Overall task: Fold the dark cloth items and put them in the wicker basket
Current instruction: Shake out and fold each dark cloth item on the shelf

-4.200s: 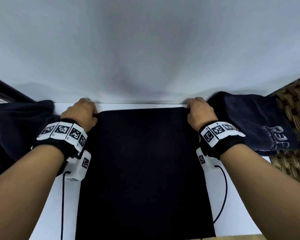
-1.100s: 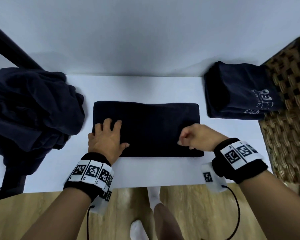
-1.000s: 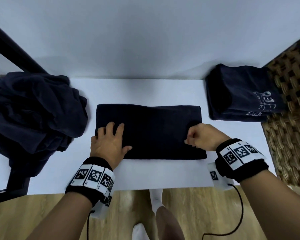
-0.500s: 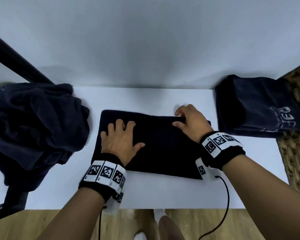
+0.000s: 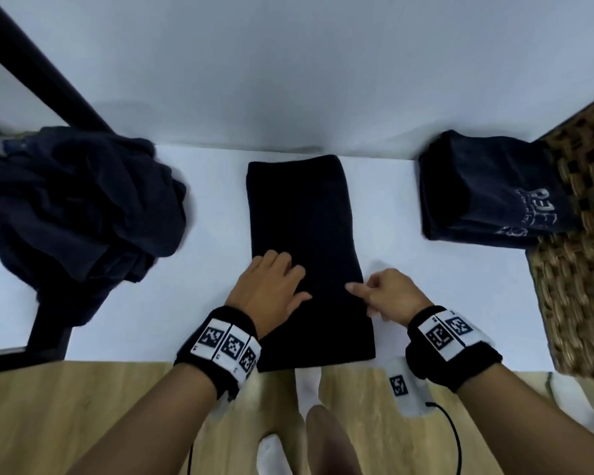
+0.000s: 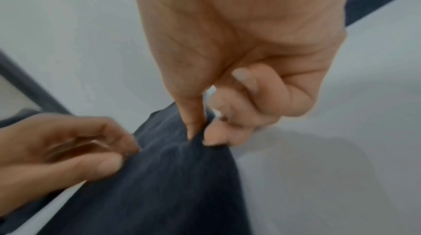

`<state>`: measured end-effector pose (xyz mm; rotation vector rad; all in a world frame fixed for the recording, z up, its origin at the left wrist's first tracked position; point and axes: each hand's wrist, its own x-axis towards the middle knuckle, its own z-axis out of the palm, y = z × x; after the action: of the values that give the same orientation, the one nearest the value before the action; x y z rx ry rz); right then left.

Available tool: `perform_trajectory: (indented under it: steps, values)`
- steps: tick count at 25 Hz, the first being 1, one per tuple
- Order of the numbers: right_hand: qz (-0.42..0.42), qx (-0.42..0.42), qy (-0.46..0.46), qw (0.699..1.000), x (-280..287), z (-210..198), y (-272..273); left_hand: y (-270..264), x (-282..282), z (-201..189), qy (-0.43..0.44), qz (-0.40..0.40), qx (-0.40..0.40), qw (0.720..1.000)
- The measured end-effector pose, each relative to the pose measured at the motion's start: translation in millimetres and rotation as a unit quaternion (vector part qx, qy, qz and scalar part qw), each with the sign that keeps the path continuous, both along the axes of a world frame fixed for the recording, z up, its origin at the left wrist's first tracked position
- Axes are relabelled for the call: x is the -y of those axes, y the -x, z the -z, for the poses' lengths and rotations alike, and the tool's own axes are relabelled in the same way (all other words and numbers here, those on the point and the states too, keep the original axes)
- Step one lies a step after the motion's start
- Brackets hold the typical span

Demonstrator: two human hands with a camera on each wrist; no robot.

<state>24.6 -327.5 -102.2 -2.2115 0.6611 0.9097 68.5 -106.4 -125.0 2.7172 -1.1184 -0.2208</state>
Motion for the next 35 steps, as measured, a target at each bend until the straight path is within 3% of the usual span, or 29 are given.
perform_trajectory:
  steps: [2, 3, 5, 6, 8, 11, 15, 17, 18, 20, 21, 23, 24, 25, 26, 29, 32, 35]
  values:
    - [-0.035, 0.077, 0.095, 0.992, -3, 5, 16, 28, -24, 5, 0.001, 0.003, 0.002, 1.000]
    - [-0.070, 0.159, 0.136, 0.975, -6, 7, 28, 42, -34, 6, 0.003, 0.014, 0.003, 1.000]
    - [-0.174, 0.344, 0.135, 0.913, -11, 15, 54, 64, -48, 8, -0.016, 0.040, -0.010, 0.999]
    - [-0.233, 0.396, 0.121, 0.880, -12, 19, 67, 74, -53, 12, -0.047, 0.043, -0.030, 0.998]
    - [-0.334, 0.400, 0.137, 0.842, -13, 29, 92, 89, -55, 14, -0.120, 0.030, -0.055, 0.991]
    - [-0.415, 0.327, 0.220, 0.820, -13, 40, 113, 102, -49, 16, -0.192, 0.003, -0.036, 0.981]
    - [-0.390, 0.335, 0.230, 0.826, -25, 38, 119, 104, -47, 10, -0.104, -0.017, -0.026, 0.994]
    - [-0.374, 0.398, 0.203, 0.813, -29, 32, 125, 101, -59, 4, -0.009, -0.006, -0.046, 0.999]
    - [-0.343, 0.423, 0.173, 0.821, -31, 24, 126, 97, -64, -3, 0.062, -0.024, -0.057, 0.996]
    - [-0.206, 0.437, 0.056, 0.874, -33, -2, 115, 83, -64, -29, 0.188, -0.111, -0.154, 0.964]
    - [-0.117, 0.428, -0.013, 0.896, -33, -16, 100, 68, -57, -42, 0.251, -0.166, -0.197, 0.933]
    - [0.035, 0.432, -0.091, 0.897, -32, -37, 59, 27, -39, -60, 0.386, -0.277, -0.248, 0.844]
    - [0.087, 0.439, -0.097, 0.889, -29, -40, 33, 4, -29, -65, 0.452, -0.323, -0.281, 0.783]
    - [0.127, 0.441, -0.104, 0.882, -26, -40, 9, -17, -18, -68, 0.497, -0.362, -0.311, 0.725]
    - [0.158, 0.436, -0.108, 0.879, -23, -37, -13, -36, -11, -68, 0.515, -0.388, -0.336, 0.687]
    - [0.213, 0.381, -0.127, 0.891, -9, -9, -69, -81, 7, -51, 0.477, -0.422, -0.415, 0.650]
    - [0.225, 0.341, -0.129, 0.904, 1, 19, -104, -108, 10, -29, 0.422, -0.428, -0.462, 0.652]
    - [0.235, 0.296, -0.140, 0.915, 7, 32, -116, -114, 10, -8, 0.407, -0.447, -0.443, 0.662]
